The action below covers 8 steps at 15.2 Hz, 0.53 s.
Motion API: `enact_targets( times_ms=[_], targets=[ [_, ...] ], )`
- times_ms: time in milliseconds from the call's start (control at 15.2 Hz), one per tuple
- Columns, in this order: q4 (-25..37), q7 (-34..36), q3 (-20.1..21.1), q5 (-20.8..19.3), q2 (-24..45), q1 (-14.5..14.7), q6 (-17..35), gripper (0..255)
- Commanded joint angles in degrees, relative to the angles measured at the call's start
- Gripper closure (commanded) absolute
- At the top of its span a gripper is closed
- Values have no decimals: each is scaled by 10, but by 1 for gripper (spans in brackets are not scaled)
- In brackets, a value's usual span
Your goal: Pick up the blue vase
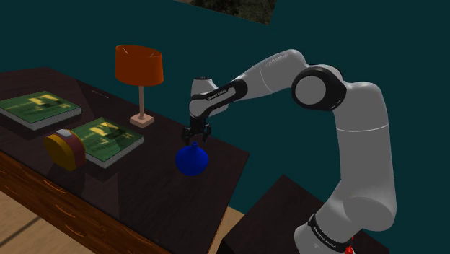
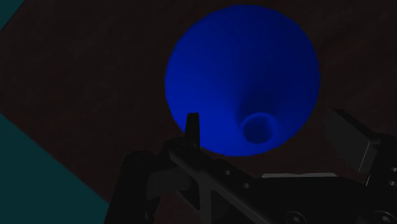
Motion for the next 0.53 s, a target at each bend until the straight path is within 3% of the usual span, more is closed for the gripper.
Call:
enact_targets(
  times_ms=[0,264,330,462],
  targets=[
    [-1,0,0,0,10,0,11,0],
    [0,0,0,0,24,0,24,0],
    [0,0,0,0,24,0,24,255],
    [0,0,0,0,24,0,24,255]
  ],
)
